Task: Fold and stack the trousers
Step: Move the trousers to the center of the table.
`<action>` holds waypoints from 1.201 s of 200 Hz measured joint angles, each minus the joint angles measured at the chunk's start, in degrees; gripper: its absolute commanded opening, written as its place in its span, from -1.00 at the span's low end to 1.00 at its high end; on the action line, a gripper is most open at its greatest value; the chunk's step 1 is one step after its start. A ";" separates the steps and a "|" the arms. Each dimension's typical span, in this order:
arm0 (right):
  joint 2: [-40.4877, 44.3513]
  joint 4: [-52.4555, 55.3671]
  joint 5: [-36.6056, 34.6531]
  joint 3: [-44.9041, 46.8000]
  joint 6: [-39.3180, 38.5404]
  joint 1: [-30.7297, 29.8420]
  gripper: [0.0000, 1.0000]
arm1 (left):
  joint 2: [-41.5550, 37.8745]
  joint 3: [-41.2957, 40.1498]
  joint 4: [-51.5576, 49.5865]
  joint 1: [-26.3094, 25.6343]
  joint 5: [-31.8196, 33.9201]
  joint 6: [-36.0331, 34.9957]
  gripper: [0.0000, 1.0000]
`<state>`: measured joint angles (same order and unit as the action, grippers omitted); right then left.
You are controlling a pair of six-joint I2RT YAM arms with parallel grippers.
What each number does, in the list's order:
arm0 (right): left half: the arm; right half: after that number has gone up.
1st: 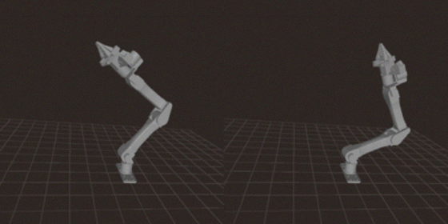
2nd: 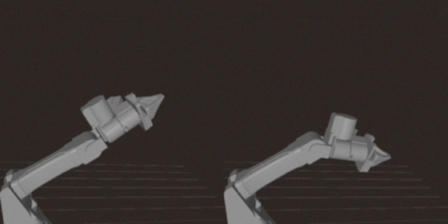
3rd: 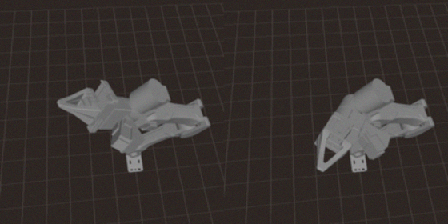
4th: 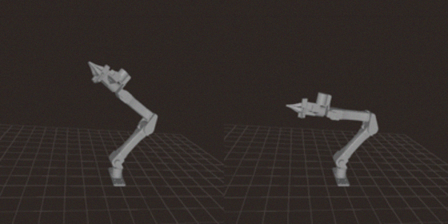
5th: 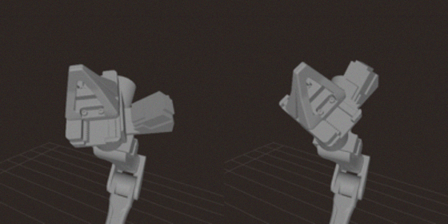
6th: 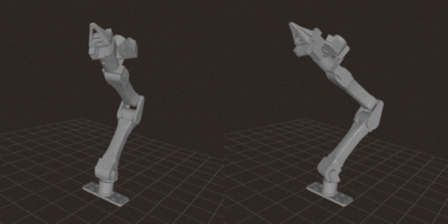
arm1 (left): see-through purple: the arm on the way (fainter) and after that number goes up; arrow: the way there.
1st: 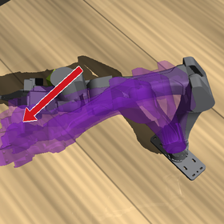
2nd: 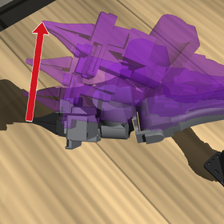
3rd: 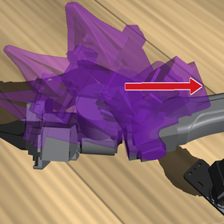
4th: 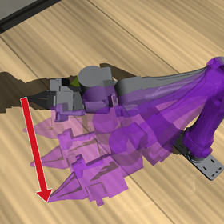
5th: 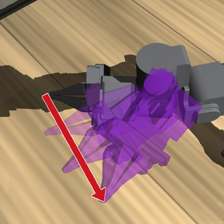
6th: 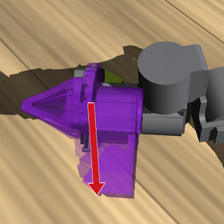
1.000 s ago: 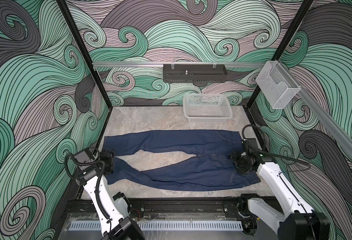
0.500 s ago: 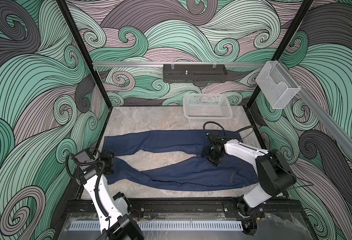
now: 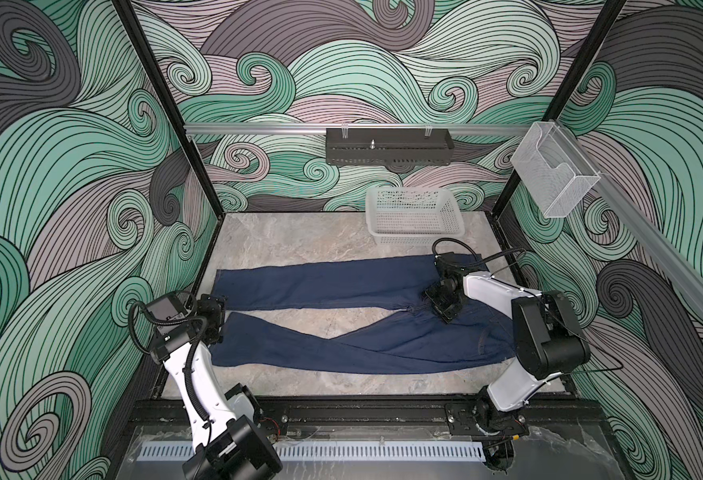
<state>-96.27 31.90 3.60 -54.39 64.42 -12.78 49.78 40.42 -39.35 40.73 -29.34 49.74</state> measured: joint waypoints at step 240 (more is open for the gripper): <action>21.55 9.11 -3.43 5.77 -3.13 10.86 0.58 | 34.73 10.58 -3.26 -22.29 13.62 1.09 0.42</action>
<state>-74.72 41.01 0.16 -48.62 61.30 -1.91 84.51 51.00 -42.61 18.44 -15.73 50.83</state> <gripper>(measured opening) 0.789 0.712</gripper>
